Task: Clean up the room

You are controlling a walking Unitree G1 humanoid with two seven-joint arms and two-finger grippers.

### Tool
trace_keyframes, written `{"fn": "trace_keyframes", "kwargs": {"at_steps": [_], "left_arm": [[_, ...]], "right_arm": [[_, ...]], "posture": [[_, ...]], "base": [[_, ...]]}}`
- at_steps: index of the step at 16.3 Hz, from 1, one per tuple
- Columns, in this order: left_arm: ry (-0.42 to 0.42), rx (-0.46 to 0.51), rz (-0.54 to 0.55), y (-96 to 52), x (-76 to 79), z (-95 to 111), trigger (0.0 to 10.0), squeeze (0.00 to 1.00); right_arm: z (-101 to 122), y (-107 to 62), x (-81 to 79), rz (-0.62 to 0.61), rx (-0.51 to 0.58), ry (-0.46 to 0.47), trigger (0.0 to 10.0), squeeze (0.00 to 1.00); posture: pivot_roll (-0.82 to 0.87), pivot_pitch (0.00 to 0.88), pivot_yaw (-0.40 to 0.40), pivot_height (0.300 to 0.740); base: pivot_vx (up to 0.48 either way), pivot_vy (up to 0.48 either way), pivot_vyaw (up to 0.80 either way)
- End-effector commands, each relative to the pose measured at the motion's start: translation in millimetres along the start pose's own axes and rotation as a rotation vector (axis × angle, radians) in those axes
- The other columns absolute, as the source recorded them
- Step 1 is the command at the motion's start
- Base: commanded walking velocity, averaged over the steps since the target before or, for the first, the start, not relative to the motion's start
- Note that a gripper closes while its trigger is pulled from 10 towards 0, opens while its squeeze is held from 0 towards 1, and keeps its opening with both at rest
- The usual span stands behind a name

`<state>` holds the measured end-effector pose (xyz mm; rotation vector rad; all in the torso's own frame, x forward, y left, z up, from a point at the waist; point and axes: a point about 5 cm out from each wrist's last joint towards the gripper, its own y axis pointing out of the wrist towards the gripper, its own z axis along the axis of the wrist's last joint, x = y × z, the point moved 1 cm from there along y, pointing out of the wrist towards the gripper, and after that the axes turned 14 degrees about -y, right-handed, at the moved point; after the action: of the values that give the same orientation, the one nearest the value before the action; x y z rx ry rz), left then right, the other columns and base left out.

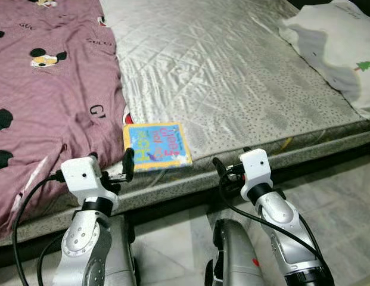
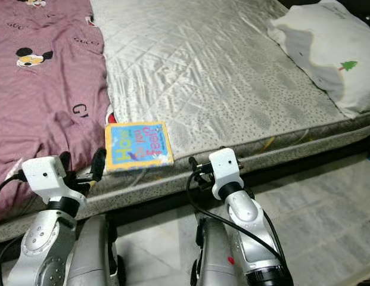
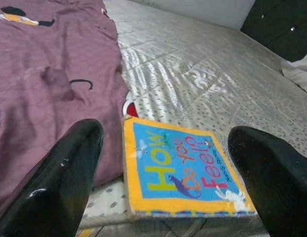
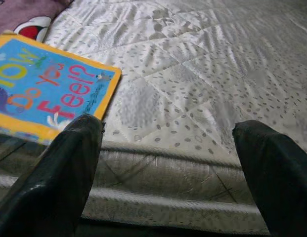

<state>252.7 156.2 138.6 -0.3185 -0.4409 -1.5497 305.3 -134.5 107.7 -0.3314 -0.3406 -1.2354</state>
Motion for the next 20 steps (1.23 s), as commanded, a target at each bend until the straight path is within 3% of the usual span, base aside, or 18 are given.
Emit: {"fn": "trace_keyframes", "kwargs": {"at_steps": [1,8,11,16,20], "left_arm": [[-0.002,0.007,-0.016,-2.1,1.3,1.6,10.0,0.0],[-0.012,-0.002,-0.043,-1.6,4.6,0.0,10.0,0.0],[-0.008,0.007,0.007,-0.9,1.0,-0.6,10.0,0.0],[0.044,0.013,0.196,-4.7,-29.2,1.8,10.0,0.0],[0.014,0.002,0.312,-10.8,-47.3,1.4,10.0,0.0]], "right_arm": [[-1.6,-0.7,0.0,0.006,-0.003,0.003,10.0,0.0],[-2.6,-0.9,-0.4,0.007,-0.005,-0.008,10.0,0.0],[-3.8,-1.0,0.7,0.001,-0.004,0.005,10.0,0.0],[-5.1,-0.4,-0.6,0.026,-0.005,-0.011,10.0,0.0],[-7.0,-0.4,1.7,0.019,-0.013,-0.013,10.0,0.0]], "posture": [[-0.02,0.198,-0.064,0.553],[-0.02,0.19,-0.059,0.553],[-0.02,0.186,-0.059,0.553],[-0.02,0.178,-0.061,0.533],[-0.02,0.184,-0.065,0.533]], "base": [[0.345,0.0,0.0],[0.286,0.0,0.0],[0.09,0.0,0.0],[0.0,0.0,0.0],[0.0,0.0,0.0]]}}
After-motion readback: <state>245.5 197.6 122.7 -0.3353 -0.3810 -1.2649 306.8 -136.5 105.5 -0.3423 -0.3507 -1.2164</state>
